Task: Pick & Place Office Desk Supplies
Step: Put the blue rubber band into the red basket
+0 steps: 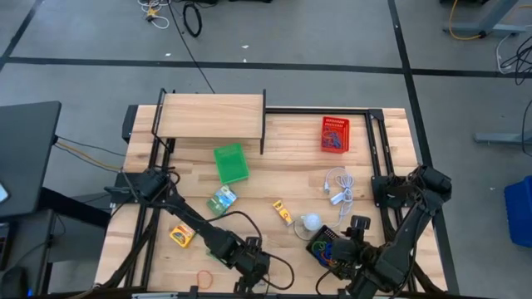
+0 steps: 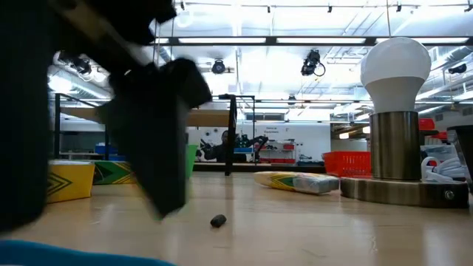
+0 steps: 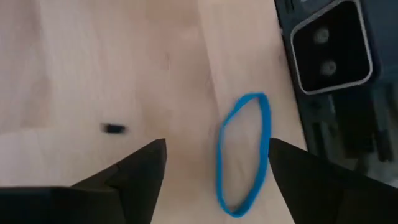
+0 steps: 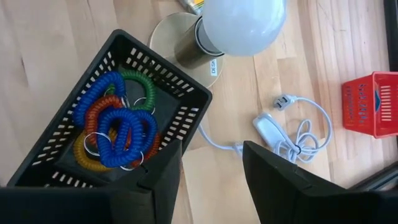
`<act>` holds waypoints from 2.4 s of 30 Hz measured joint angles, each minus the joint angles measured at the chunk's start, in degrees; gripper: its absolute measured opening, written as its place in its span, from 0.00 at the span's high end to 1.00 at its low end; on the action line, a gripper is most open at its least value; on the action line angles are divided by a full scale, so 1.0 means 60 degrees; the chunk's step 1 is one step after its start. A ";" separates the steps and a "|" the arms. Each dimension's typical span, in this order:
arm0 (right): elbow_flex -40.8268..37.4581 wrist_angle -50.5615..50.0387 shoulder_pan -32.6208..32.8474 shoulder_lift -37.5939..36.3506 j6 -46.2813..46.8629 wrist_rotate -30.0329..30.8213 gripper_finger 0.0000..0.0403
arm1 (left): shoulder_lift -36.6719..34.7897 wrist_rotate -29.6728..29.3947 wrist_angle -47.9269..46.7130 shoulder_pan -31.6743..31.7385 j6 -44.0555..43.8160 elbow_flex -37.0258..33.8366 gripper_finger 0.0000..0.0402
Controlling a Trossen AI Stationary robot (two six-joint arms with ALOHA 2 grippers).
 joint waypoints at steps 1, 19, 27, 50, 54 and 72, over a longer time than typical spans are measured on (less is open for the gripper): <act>0.0002 -0.0003 0.0000 0.0000 0.0000 0.0007 0.56 | 0.0055 -0.0018 -0.0012 -0.0012 -0.0060 0.0000 0.30; 0.0000 -0.0012 0.0000 0.0000 0.0007 0.0264 0.56 | 0.0598 -0.1944 -0.0265 -0.0150 -0.0865 0.0036 0.87; 0.0000 -0.0017 -0.0004 0.0000 0.0007 0.0268 0.56 | 0.0553 -0.2119 -0.0530 -0.0139 -0.0931 0.0033 0.99; 0.0000 -0.0014 -0.0004 0.0000 0.0011 0.0255 0.56 | -0.0054 -0.1098 -0.0003 -0.0518 -0.0610 -0.0035 0.70; 0.0000 -0.0014 -0.0004 0.0000 0.0007 0.0251 0.56 | -0.0051 -0.1378 0.0025 -0.0514 -0.0720 -0.0026 0.55; 0.0000 -0.0024 -0.0004 0.0000 0.0011 0.0248 0.56 | 0.0642 -0.1426 0.0266 -0.0563 -0.1373 0.0029 0.62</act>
